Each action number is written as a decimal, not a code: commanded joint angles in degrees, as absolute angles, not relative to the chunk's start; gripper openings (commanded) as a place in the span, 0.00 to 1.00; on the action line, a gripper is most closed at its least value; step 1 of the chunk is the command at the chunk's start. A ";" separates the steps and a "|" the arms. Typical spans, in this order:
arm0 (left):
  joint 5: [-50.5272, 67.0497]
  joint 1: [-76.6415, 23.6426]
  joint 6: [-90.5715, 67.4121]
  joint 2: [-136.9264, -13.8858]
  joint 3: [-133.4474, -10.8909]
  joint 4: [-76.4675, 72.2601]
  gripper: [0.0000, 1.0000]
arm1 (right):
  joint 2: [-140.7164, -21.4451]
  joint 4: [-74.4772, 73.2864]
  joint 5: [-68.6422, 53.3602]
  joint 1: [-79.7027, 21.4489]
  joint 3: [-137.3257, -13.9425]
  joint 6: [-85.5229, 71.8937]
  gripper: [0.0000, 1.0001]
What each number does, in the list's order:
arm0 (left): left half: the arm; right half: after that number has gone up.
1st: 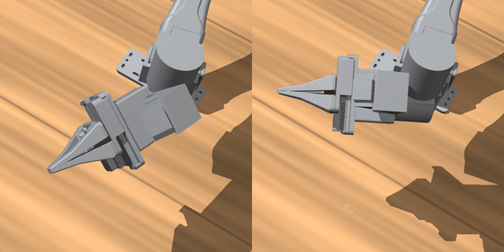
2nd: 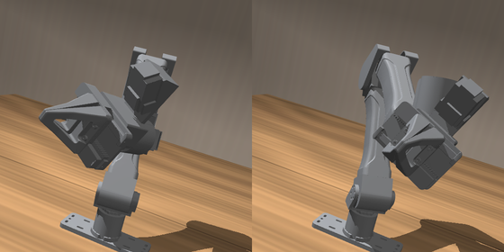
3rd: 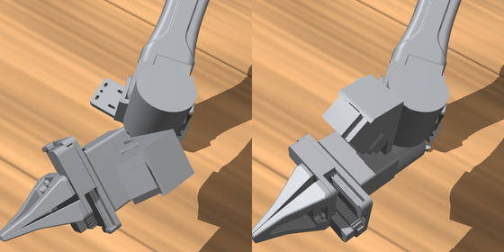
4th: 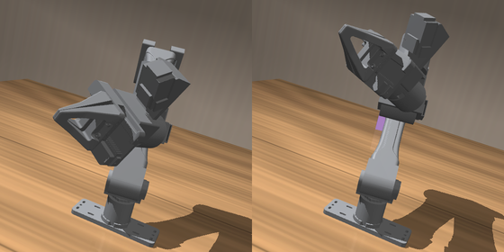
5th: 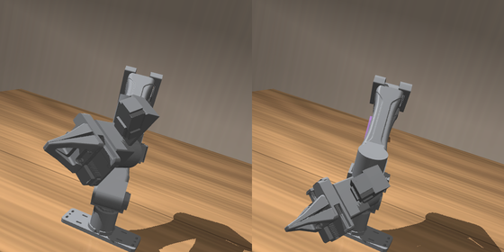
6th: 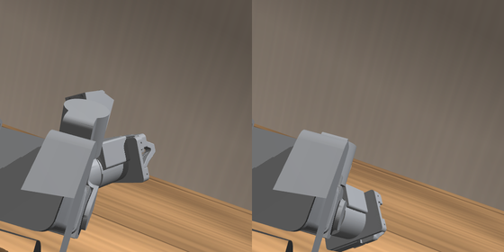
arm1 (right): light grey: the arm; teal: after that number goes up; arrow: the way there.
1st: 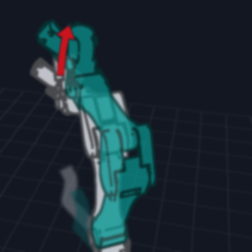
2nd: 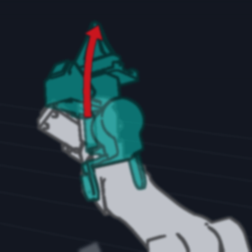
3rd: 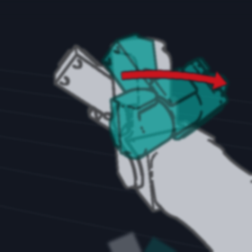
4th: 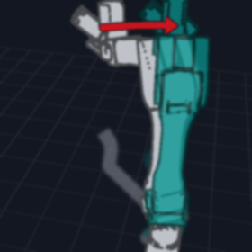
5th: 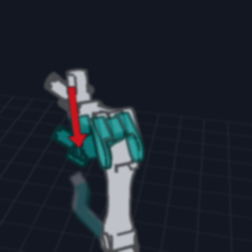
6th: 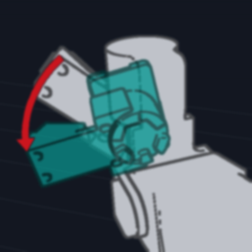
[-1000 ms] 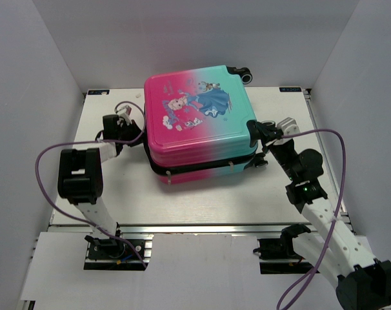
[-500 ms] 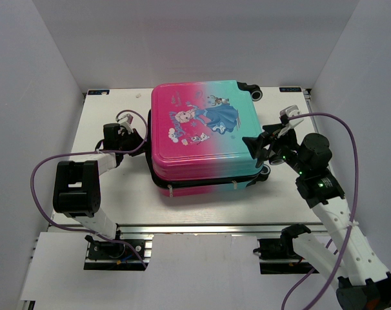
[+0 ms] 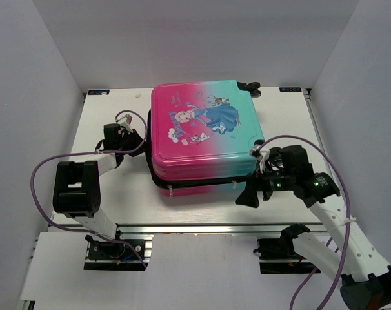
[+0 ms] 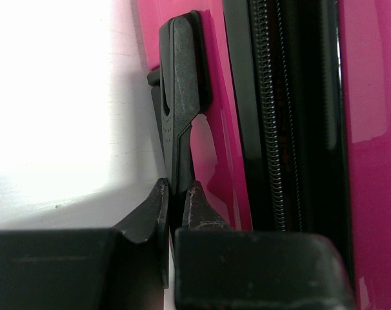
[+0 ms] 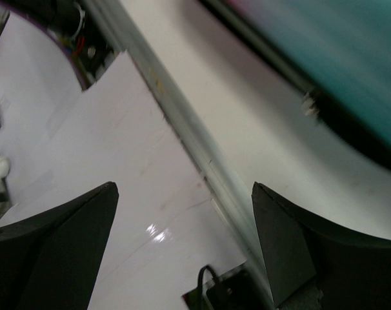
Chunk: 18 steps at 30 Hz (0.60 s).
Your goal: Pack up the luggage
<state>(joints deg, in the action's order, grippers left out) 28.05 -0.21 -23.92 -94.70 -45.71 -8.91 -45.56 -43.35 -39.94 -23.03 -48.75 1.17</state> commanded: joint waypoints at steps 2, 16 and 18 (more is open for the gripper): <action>29.45 -1.23 -25.84 -93.43 -43.24 -6.15 0.00 | -45.00 -47.84 -43.51 -24.96 -44.57 0.53 0.89; 29.88 -1.23 -30.32 -87.63 -34.55 -7.91 0.00 | -45.27 1.36 -7.23 -33.57 -25.41 -18.29 0.86; 29.79 -1.23 -30.85 -86.58 -33.49 -8.35 0.00 | -43.52 6.04 -4.84 -34.97 -22.86 -17.76 0.86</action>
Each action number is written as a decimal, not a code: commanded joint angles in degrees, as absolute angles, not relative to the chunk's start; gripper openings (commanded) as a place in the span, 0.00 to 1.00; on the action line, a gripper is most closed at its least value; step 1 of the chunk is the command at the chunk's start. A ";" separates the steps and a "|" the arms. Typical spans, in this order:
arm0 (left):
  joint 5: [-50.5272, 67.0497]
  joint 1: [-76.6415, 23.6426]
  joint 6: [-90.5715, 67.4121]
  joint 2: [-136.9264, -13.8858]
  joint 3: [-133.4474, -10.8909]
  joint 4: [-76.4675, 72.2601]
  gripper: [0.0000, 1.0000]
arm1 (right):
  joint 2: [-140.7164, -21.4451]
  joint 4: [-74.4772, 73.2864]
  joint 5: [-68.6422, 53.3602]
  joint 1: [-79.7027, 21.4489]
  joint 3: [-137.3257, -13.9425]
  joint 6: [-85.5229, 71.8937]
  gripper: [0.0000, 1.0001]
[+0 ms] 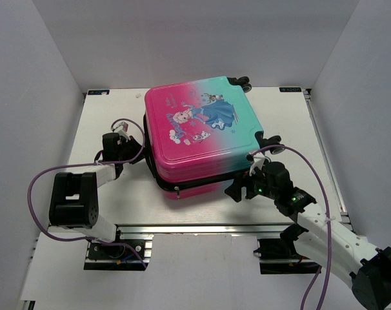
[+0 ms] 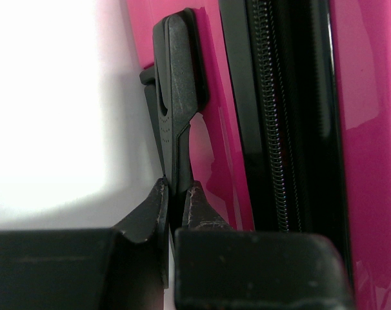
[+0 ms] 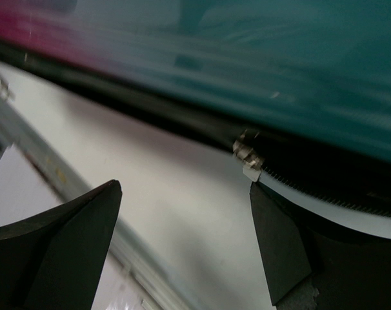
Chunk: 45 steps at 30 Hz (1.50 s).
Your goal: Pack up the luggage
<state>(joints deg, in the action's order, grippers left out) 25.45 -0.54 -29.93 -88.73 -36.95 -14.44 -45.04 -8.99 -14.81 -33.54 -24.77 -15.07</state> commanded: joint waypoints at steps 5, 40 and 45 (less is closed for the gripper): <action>27.78 -1.23 -30.94 -84.90 -31.73 -7.74 0.00 | -41.75 11.26 2.26 -37.35 -20.38 -12.58 0.83; 24.53 -1.23 -32.96 -87.19 -34.10 -9.93 0.00 | -41.75 0.38 40.05 -41.13 -22.23 -30.29 0.00; 22.85 -0.62 -32.70 -87.80 -35.59 -9.05 0.00 | -44.91 -15.88 52.55 -41.22 -27.24 -38.31 0.00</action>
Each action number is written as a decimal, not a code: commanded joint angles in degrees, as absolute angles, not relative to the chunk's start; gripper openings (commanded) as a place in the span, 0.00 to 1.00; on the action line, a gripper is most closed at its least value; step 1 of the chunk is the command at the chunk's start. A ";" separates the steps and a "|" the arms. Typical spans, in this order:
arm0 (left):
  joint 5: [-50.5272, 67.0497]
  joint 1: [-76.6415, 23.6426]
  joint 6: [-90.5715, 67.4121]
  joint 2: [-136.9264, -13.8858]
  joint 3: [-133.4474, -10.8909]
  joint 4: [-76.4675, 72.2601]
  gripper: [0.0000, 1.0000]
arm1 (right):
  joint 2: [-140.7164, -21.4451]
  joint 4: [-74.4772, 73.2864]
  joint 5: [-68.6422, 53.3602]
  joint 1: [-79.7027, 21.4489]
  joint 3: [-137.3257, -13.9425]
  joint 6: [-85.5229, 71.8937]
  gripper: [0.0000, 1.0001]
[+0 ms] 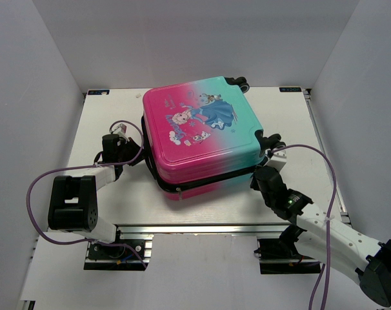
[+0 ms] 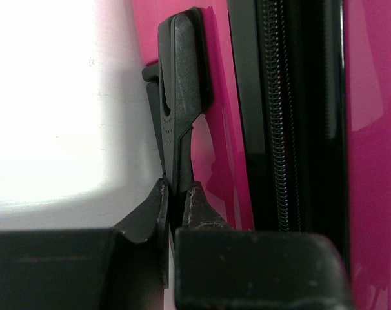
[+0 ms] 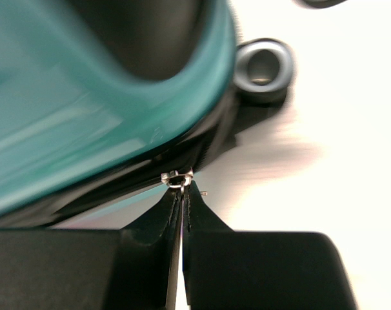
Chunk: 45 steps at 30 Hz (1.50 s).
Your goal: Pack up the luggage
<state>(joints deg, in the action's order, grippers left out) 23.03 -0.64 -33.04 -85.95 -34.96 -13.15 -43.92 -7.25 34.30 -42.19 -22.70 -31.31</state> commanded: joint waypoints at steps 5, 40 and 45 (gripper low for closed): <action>19.96 -0.62 -31.03 -88.42 -37.09 -6.77 0.00 | -49.39 -13.99 59.94 -40.52 -29.70 -36.93 0.00; 19.69 4.83 -25.31 -110.83 -61.78 -2.11 0.00 | -90.25 70.81 15.73 1.04 -39.36 3.17 0.00; 19.95 4.83 -24.70 -113.64 -65.47 -0.44 0.00 | -99.39 76.63 17.77 2.81 -46.40 -3.06 0.00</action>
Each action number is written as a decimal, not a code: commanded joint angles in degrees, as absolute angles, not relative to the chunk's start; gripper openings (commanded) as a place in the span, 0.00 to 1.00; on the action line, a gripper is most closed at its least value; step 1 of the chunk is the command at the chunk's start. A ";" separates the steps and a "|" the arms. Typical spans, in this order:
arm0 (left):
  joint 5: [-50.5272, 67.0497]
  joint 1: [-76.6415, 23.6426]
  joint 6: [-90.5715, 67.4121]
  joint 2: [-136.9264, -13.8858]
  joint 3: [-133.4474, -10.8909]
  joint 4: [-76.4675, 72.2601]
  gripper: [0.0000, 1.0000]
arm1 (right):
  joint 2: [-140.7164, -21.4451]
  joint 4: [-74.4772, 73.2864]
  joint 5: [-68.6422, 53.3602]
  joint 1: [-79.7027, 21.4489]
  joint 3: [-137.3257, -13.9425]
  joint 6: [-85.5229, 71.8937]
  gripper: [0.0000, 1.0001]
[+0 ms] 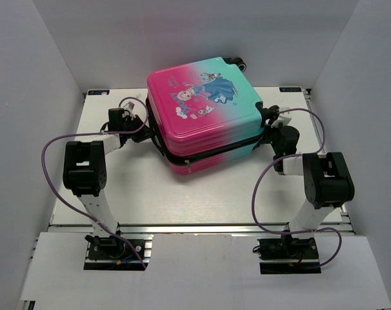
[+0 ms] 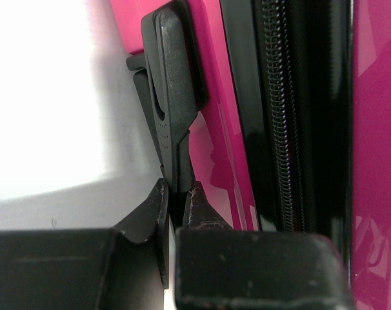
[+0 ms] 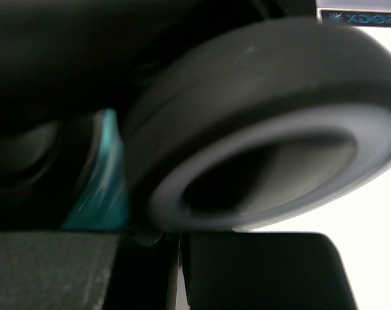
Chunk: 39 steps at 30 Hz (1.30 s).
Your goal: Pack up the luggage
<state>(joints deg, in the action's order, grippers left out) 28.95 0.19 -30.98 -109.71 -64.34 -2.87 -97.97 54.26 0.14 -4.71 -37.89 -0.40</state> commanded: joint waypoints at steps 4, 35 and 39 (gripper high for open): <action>21.36 4.83 -25.49 -116.18 -68.37 -0.70 0.00 | -105.19 81.23 4.08 3.08 -50.51 -6.85 0.00; 23.64 4.83 -20.74 -136.75 -98.60 13.09 0.00 | -140.50 46.77 -12.04 -2.02 -106.84 -7.99 0.00; 23.12 4.83 -20.65 -138.25 -101.69 13.89 0.00 | -150.71 41.57 -6.78 -2.54 -124.42 -12.02 0.00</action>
<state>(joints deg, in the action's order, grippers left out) 32.05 3.18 -23.05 -133.43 -101.97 9.43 -147.55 37.36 -22.24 -4.32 -113.32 -11.31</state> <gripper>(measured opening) 0.126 0.015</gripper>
